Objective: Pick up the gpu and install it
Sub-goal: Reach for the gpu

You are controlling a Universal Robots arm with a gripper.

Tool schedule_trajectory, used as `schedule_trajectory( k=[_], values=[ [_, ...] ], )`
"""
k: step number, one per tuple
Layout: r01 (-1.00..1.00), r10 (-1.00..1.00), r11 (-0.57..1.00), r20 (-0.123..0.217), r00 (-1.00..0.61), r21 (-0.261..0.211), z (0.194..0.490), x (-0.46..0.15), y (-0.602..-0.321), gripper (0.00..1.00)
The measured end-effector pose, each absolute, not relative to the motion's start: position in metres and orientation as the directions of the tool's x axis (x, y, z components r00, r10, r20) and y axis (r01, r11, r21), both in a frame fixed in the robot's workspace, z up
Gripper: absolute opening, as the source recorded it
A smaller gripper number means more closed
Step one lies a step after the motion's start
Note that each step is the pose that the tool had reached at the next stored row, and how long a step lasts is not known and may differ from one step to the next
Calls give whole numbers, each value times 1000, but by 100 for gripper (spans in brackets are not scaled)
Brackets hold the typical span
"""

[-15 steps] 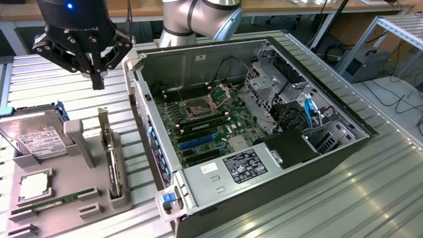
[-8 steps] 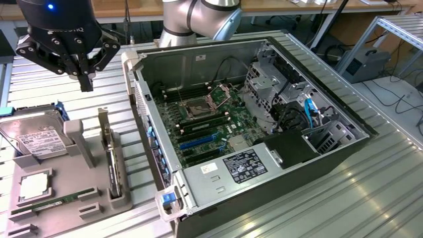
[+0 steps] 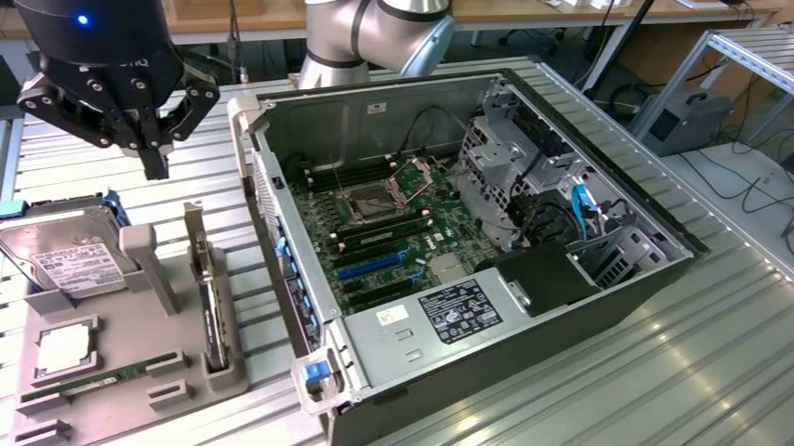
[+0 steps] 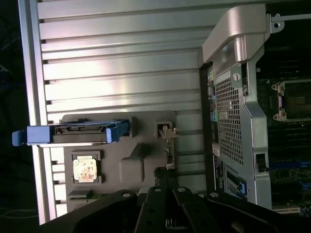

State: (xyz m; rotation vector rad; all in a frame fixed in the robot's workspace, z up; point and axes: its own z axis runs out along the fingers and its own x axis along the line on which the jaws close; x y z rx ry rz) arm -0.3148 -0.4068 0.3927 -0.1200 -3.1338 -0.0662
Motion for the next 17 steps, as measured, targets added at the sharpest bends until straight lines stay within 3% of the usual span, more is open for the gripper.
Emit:
schedule_trajectory(
  k=[17],
  values=[
    [100, 99, 994, 6, -995, 34, 393, -315, -472, 11]
  ],
)
